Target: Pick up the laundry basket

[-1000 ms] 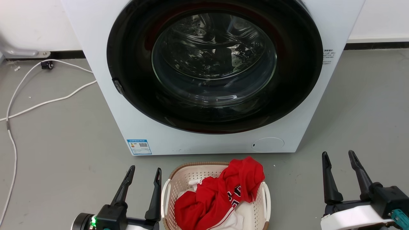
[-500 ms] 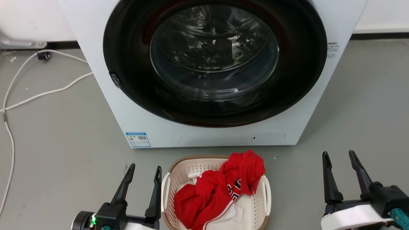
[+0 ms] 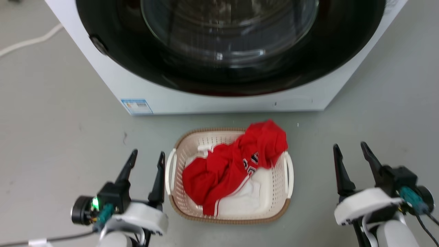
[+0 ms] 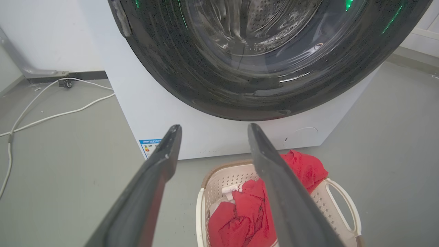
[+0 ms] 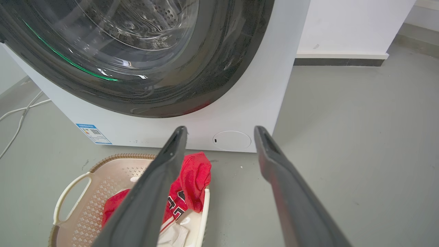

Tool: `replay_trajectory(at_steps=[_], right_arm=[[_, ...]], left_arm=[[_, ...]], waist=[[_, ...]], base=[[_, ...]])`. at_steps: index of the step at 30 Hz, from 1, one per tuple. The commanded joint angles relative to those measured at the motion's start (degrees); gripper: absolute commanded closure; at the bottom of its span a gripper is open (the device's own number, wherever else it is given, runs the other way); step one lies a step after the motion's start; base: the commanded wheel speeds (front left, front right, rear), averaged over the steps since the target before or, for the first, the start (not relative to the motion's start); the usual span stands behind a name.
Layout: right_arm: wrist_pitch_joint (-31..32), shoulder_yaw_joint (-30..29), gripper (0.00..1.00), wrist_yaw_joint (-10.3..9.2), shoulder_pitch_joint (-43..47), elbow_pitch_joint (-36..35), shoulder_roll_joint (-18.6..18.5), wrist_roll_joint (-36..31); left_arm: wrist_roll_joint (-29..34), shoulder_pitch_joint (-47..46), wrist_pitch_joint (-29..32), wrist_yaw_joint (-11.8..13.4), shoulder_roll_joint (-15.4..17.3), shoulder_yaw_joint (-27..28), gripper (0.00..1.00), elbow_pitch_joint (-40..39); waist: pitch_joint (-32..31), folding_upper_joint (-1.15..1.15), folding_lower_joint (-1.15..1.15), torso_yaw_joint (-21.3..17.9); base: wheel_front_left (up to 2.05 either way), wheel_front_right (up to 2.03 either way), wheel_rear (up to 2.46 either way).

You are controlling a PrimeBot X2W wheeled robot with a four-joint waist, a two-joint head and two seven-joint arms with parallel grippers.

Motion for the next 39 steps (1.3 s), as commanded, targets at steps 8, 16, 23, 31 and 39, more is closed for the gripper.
replay_trajectory(at_steps=[8, 16, 23, 31, 39], right_arm=[[6.5, 2.1, 0.0, -0.02, -10.4, 8.8, -0.1, 1.6], [12.5, 4.4, 0.0, -0.03, -20.0, 20.1, -0.1, 4.1], [16.2, 7.2, 0.0, -0.02, -28.3, 30.2, -0.1, 6.8], [19.6, 10.1, 0.0, -0.03, -37.4, 41.3, -0.1, 8.8], [22.1, 11.8, 0.0, -0.03, -45.0, 50.2, -0.1, 8.7]], left_arm=[[-0.4, -13.4, -0.2, -1.3, 3.3, -0.2, 0.0, 14.6], [-5.2, -26.7, 0.4, -1.7, 6.4, -8.6, 0.0, 32.8], [-15.6, -37.2, 7.4, -1.8, 9.9, -20.5, 0.0, 42.3], [-26.2, -44.7, 16.7, -1.8, 13.4, -31.5, 0.0, 45.5], [-34.4, -49.3, 24.7, -1.8, 16.2, -41.5, 0.0, 44.9]], waist=[[13.4, 0.0, 0.0, 0.0], [20.2, 0.0, 0.0, 0.1], [25.3, 0.0, 0.0, 0.4], [29.1, 0.0, 0.0, 0.6], [31.8, 0.0, 0.0, 1.1]], base=[[0.0, 0.0, 0.0], [0.0, 0.0, 0.0], [0.0, 0.0, 0.0], [0.0, 0.0, 0.0], [0.0, 0.0, 0.0]])
